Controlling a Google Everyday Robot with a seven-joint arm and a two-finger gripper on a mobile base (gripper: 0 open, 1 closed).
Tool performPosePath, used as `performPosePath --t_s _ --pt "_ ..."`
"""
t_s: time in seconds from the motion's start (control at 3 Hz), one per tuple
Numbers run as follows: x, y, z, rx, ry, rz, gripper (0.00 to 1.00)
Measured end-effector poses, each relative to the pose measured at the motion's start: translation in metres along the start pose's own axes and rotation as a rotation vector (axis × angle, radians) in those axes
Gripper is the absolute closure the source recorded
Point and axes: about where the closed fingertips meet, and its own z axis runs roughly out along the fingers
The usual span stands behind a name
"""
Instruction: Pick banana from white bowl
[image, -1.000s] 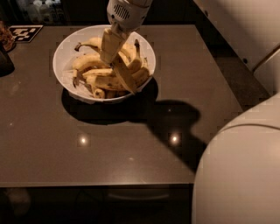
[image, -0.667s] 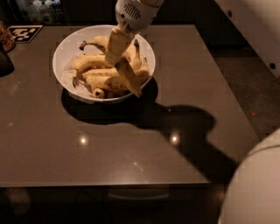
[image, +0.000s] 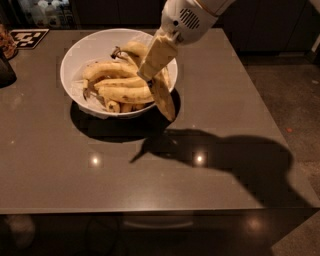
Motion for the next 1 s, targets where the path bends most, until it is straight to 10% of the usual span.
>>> performPosePath --t_s 1.0 --pt "0.055 0.039 -0.038 0.034 -0.097 0.039 1.00"
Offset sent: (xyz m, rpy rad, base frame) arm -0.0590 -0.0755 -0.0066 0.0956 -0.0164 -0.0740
